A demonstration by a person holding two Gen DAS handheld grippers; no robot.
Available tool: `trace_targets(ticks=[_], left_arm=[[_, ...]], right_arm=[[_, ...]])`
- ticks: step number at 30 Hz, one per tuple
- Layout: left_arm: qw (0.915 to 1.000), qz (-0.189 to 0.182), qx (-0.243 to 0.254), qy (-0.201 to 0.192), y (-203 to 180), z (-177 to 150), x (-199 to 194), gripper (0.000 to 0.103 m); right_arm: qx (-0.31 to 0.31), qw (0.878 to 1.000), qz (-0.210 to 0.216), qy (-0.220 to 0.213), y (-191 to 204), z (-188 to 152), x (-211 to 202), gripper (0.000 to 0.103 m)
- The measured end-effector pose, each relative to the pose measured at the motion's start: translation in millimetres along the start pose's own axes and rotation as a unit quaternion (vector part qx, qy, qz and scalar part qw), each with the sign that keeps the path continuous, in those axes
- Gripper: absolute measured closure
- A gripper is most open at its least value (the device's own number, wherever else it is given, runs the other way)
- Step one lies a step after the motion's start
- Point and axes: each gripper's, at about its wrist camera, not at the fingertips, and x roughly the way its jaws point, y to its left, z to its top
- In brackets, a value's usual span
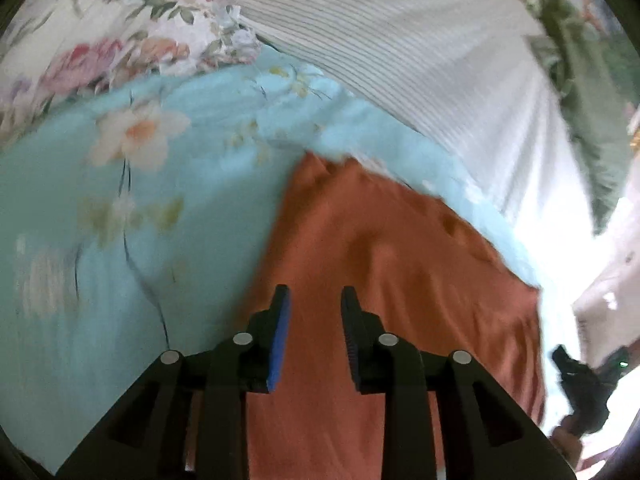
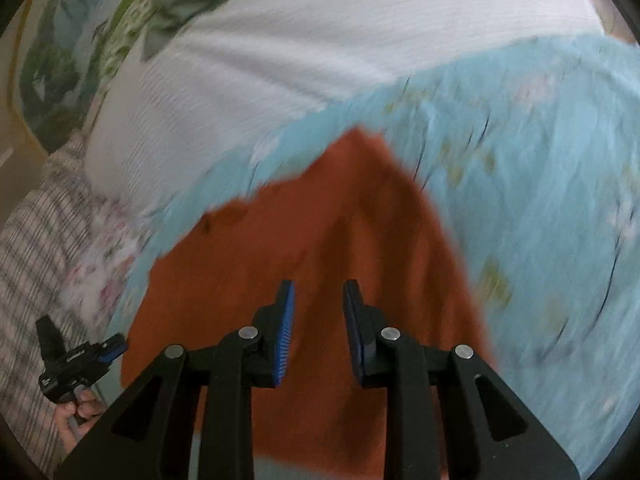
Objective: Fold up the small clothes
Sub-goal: 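Open both grippers, releasing the folded hem onto the sweater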
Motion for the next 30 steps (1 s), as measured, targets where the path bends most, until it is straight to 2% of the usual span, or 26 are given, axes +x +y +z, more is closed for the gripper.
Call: trace_targets(ticks=[5, 13, 16, 21, 30], left_arm=[[0.9989, -0.040, 0.000, 0.022, -13, -49, -22, 0.057], [0.9957, -0.063, -0.033, 0.059, 1, -101, -37, 0.054], [0.9937, -0.077, -0.048, 0.067, 8, -109, -34, 0.051], [0.9917, -0.088, -0.074, 0.058, 15, -113, -29, 0.046], [0.9896, -0.077, -0.116, 0.037, 23, -87, -4, 0.046]], right_arm=[[0.000, 0.999, 0.024, 0.034, 13, -37, -5, 0.077], [0.018, 0.998, 0.041, 0.055, 20, -75, -22, 0.075], [0.021, 0.997, 0.046, 0.061, 22, -83, -26, 0.073], [0.017, 0.996, 0.045, 0.069, 23, -91, -27, 0.069], [0.022, 0.996, 0.044, 0.069, 18, -89, -25, 0.068]])
